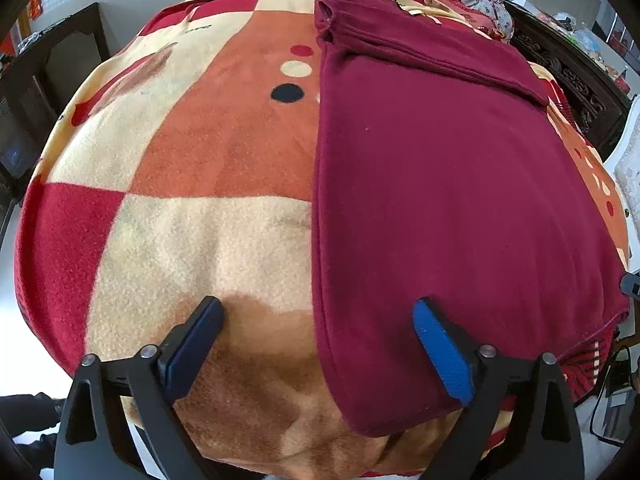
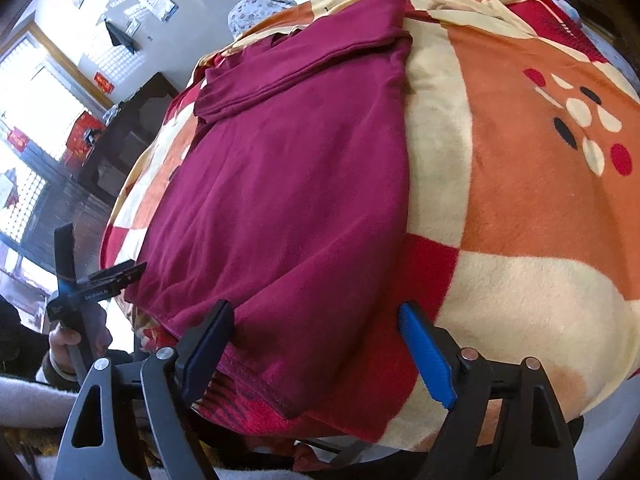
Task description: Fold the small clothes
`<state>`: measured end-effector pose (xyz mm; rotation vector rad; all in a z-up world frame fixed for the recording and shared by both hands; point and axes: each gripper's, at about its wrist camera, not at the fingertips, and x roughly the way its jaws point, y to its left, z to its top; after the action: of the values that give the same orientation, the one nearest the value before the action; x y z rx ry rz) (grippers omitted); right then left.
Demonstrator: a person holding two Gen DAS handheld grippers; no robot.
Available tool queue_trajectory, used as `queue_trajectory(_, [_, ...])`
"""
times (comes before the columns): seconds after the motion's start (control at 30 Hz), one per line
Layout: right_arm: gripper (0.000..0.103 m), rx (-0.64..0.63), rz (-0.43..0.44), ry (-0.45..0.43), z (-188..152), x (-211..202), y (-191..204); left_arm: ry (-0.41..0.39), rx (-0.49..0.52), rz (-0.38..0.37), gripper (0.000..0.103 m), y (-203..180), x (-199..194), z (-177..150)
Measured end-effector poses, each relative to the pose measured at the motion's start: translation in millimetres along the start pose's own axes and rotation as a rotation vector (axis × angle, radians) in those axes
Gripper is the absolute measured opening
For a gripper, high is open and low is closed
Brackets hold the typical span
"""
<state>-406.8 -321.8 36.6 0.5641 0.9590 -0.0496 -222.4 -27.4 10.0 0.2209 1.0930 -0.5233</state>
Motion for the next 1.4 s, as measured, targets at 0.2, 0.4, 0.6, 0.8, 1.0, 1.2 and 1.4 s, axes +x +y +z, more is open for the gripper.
queue_trajectory(0.2, [0.018, -0.015, 0.060, 0.009, 1, -9, -2, 0.011, 0.001, -0.006, 0.098, -2, 1, 2])
queue_trajectory(0.4, [0.026, 0.070, 0.133, 0.028, -4, -3, -16, 0.014, 0.001, -0.013, 0.098, -1, 1, 1])
queue_trajectory(0.6, [0.039, 0.156, 0.278, 0.013, -12, 2, -24, 0.020, -0.020, -0.005, 0.100, -5, 3, 2])
queue_trajectory(0.8, [0.040, 0.153, 0.339, 0.014, -12, 16, -20, 0.012, 0.000, -0.010, 0.099, -7, 2, 0])
queue_trajectory(1.0, [0.014, 0.172, 0.524, -0.078, 0, -2, -22, 0.034, 0.120, -0.137, 0.008, -19, -13, 4])
queue_trajectory(1.2, [0.011, 0.071, 0.520, -0.211, 46, -22, -6, -0.009, 0.046, -0.288, 0.007, -5, -32, 56])
queue_trajectory(1.4, [0.010, 0.046, 0.484, -0.339, 118, -24, -4, -0.153, -0.001, -0.289, 0.007, 5, -50, 131])
